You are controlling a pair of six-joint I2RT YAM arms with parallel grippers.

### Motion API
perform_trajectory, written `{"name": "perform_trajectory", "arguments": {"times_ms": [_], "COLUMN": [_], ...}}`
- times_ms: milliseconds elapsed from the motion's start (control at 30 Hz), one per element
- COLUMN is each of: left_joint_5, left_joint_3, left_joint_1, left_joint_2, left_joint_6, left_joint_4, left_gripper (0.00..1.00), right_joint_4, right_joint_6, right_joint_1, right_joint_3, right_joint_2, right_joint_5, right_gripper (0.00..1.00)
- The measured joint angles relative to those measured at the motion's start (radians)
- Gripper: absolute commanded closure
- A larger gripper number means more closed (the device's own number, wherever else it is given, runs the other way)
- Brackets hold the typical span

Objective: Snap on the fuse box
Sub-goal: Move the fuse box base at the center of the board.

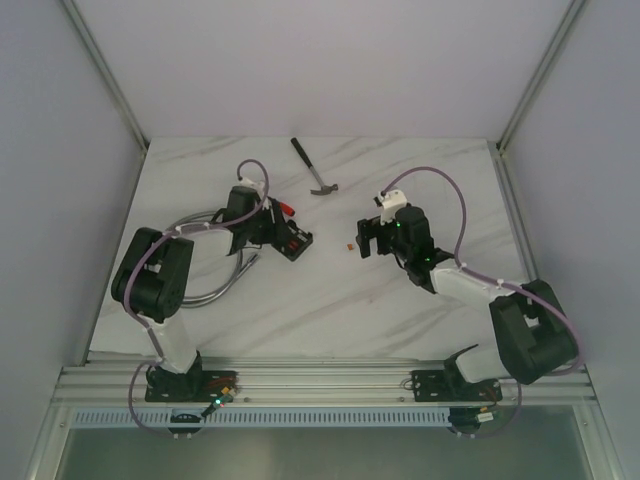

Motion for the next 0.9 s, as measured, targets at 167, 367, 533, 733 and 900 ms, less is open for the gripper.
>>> {"name": "perform_trajectory", "arguments": {"times_ms": [167, 367, 533, 733, 900], "left_joint_5": [0.021, 0.045, 0.047, 0.004, -0.060], "left_joint_3": [-0.034, -0.100, -0.177, -0.249, -0.249], "left_joint_1": [-0.072, -0.152, -0.209, -0.225, -0.225], "left_joint_2": [-0.031, -0.084, -0.150, -0.220, -0.251], "left_joint_6": [0.020, 0.027, 0.020, -0.021, -0.048], "left_joint_4": [-0.010, -0.010, -0.010, -0.010, -0.053], "left_gripper": [0.35, 0.35, 0.38, 0.33, 0.27], "right_joint_4": [-0.027, -0.062, -0.078, -0.090, -0.094], "right_joint_6": [0.010, 0.010, 0.011, 0.010, 0.011], "right_joint_1": [0.038, 0.082, 0.095, 0.101, 0.102], "right_joint_3": [0.019, 0.042, 0.049, 0.053, 0.055], "right_joint_2": [0.014, 0.037, 0.040, 0.044, 0.044], "right_joint_5": [-0.032, -0.054, -0.063, -0.066, -0.064], "right_gripper": [0.00, 0.00, 0.00, 0.00, 0.00]}}
